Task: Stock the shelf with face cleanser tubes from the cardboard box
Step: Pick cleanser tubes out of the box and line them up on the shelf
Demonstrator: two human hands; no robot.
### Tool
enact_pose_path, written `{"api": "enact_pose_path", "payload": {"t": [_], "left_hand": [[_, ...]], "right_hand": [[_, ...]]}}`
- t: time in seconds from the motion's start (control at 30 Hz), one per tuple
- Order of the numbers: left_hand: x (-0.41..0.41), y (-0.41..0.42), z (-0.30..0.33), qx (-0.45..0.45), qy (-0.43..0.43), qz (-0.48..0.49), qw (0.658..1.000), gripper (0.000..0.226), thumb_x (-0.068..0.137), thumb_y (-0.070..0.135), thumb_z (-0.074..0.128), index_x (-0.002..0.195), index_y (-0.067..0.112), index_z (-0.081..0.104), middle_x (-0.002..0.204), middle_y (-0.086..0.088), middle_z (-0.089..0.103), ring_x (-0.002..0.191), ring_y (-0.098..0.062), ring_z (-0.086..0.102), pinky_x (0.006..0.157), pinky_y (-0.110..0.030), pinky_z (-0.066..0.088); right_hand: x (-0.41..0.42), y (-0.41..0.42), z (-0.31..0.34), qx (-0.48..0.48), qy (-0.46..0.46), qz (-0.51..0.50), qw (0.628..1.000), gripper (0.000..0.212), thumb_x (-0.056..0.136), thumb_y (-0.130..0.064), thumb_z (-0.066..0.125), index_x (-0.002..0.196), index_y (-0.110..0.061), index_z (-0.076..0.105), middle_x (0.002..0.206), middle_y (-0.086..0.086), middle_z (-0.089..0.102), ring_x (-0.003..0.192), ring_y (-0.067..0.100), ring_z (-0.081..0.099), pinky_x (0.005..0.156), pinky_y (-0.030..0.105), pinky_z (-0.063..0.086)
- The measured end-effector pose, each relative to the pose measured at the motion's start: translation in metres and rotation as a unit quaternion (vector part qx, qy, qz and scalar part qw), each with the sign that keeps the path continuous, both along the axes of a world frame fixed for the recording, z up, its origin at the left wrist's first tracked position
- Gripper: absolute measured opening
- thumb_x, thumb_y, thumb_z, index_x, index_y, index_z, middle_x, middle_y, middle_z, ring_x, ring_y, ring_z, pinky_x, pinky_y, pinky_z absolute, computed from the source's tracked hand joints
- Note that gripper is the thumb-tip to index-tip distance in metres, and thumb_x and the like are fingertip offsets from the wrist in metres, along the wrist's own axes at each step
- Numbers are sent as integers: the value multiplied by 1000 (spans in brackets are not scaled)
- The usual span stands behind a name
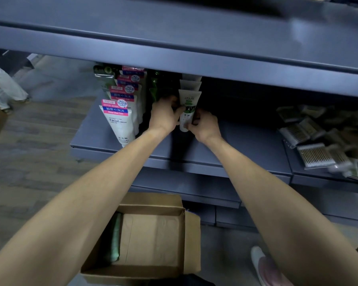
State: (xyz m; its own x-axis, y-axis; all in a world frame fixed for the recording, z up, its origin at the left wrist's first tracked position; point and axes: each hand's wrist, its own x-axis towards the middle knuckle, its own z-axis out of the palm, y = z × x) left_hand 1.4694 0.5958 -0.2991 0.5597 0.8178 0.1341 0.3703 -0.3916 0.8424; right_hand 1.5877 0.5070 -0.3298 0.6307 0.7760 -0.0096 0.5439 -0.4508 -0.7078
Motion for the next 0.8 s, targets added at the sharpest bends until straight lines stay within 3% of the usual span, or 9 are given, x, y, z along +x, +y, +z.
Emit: {"api": "enact_pose_path", "payload": {"t": [0.1,0.2,0.53,0.7,0.8], "left_hand": [[-12,-6,-2,3,3,-9,1000,28,90,24,67,114,10,65,106,-7,69,90,-21,68,62,-36,62],[-24,-8,-3,15,1,-16,1000,30,91,23,67,119,11,65,110,-8,67,89,-22,68,60,-34,62],[-83,-21,7,39,-3,-73,997,32,90,25,68,120,15,64,104,-5,69,79,-17,69,55,-31,61],[-144,-33,-22,33,28,-114,993,28,90,26,67,117,15,65,101,-3,70,85,-15,68,70,-37,61],[-181,-38,-41,-1,29,-110,993,27,90,24,68,115,15,65,100,-3,70,82,-13,68,59,-34,61]], "right_hand": [[-9,-15,-6,10,59,-19,998,54,77,-23,81,123,-8,57,116,5,67,103,16,65,88,33,56],[-19,-28,-8,10,64,-42,997,67,75,-26,83,131,-5,53,121,7,65,105,16,65,91,29,54],[-97,-53,-10,10,67,-61,996,45,77,-24,82,115,-8,64,97,1,69,85,9,66,82,17,51],[-170,-71,-35,10,93,-38,995,33,80,-25,80,106,-12,66,92,-5,70,85,4,67,83,18,54],[-207,-78,-60,-27,98,-34,994,33,80,-25,79,108,-12,68,95,-4,72,86,3,68,85,19,54]]}}
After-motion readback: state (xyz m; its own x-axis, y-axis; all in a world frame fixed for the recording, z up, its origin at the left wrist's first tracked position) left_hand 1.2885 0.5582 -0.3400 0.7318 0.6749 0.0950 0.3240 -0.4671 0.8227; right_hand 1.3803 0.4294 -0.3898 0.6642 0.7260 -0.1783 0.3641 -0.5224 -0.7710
